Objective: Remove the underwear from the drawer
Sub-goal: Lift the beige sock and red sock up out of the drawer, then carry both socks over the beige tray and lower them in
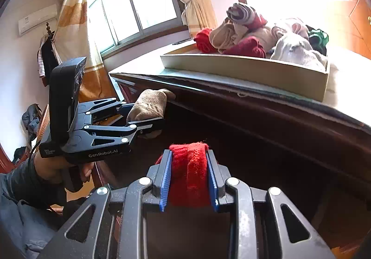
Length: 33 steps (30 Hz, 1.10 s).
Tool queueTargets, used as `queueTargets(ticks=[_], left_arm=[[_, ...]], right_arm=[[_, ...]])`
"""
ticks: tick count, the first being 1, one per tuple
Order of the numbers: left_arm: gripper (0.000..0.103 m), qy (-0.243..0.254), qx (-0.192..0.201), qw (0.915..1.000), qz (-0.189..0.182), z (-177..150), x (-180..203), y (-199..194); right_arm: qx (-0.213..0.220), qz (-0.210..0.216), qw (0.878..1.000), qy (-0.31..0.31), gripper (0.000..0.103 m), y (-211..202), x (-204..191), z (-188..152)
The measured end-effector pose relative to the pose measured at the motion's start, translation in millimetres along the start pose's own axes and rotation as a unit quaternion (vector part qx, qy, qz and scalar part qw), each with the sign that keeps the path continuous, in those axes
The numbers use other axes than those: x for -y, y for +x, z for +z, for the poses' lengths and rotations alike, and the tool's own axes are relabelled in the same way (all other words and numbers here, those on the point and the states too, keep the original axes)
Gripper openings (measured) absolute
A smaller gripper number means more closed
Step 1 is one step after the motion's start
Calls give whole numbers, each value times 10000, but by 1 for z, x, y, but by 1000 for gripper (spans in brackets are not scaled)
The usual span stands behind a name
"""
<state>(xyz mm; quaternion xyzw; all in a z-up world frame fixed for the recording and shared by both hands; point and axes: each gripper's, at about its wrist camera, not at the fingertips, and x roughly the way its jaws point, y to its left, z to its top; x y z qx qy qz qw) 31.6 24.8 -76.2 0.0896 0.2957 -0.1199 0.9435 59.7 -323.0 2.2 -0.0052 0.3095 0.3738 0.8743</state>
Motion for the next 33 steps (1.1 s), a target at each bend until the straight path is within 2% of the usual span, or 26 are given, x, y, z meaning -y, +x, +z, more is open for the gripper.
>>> queueTargets(ticks=[19, 33], left_arm=[[46, -75, 745, 9969, 241, -4, 1, -21], [46, -34, 1247, 9913, 408, -3, 5, -41]], right_arm=[[511, 46, 9985, -172, 31, -20, -6, -3], [854, 135, 9960, -228, 30, -35, -8, -5]])
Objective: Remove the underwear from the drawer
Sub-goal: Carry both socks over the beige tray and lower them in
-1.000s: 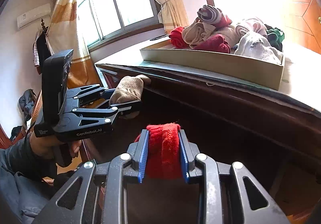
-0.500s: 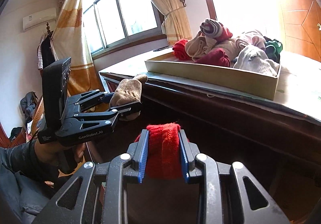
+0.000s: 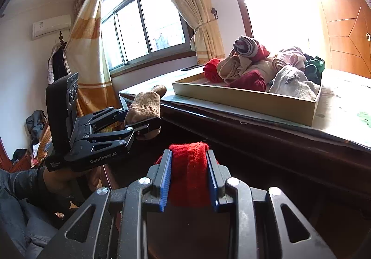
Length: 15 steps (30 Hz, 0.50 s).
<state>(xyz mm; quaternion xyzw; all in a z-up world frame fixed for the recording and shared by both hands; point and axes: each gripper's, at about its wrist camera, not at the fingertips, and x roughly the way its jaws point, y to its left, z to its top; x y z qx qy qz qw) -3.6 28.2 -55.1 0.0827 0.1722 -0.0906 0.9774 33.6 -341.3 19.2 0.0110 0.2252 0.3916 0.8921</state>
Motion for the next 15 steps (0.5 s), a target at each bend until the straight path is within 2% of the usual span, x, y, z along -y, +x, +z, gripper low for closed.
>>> queueTargets(ticks=[6, 15], left_arm=[[46, 3, 178, 9998, 72, 5, -1, -7], [46, 33, 329, 9993, 185, 19, -4, -16]], right_arm=[[215, 45, 9997, -58, 30, -10, -1, 6], [477, 20, 9987, -157, 30, -27, 1, 33]])
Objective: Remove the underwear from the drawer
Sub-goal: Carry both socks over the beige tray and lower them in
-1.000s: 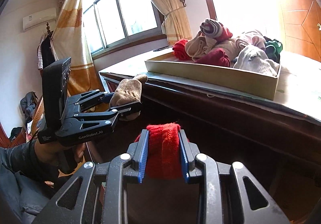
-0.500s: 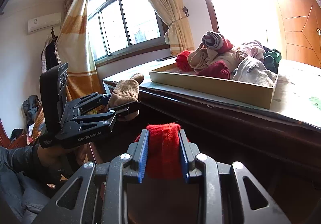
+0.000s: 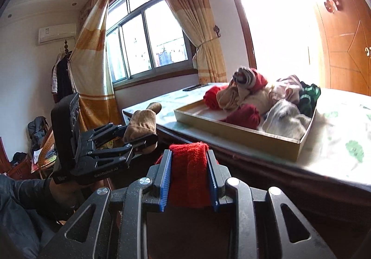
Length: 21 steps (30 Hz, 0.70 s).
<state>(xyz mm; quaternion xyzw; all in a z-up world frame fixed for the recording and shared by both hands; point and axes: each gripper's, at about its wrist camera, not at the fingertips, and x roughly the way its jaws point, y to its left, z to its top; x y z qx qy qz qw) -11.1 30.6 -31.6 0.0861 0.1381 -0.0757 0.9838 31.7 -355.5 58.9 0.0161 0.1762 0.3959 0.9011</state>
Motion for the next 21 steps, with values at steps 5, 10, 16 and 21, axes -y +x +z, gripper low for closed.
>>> queueTargets(ticks=[5, 10, 16, 21], left_arm=[[46, 3, 175, 9998, 96, 9, -3, -8], [46, 58, 242, 9996, 114, 16, -3, -11], [46, 105, 215, 9996, 113, 22, -6, -7], [46, 146, 199, 9995, 180, 29, -12, -1]], right_arm=[[137, -14, 9999, -80, 30, -8, -3, 8], [198, -9, 9997, -126, 30, -11, -6, 14], [231, -15, 9995, -220, 30, -10, -8, 25], [267, -13, 9991, -317, 30, -9, -10, 37]])
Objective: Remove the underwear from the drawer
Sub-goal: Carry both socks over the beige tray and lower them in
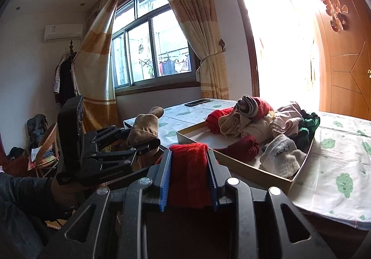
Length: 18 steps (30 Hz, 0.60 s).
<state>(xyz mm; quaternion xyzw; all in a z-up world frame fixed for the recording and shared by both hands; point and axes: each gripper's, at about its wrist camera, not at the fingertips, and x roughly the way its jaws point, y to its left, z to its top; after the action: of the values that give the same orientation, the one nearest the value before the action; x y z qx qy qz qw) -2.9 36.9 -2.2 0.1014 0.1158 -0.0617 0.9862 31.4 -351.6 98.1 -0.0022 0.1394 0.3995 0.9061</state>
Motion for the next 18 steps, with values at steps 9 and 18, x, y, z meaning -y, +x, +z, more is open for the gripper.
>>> queueTargets(ticks=[9, 18], left_arm=[[46, 82, -73, 9999, 8, 14, -7, 19], [46, 227, -160, 9996, 55, 28, -11, 32]], right_arm=[[19, -8, 10000, 75, 30, 11, 7, 19], [-7, -77, 10000, 24, 30, 24, 13, 38]])
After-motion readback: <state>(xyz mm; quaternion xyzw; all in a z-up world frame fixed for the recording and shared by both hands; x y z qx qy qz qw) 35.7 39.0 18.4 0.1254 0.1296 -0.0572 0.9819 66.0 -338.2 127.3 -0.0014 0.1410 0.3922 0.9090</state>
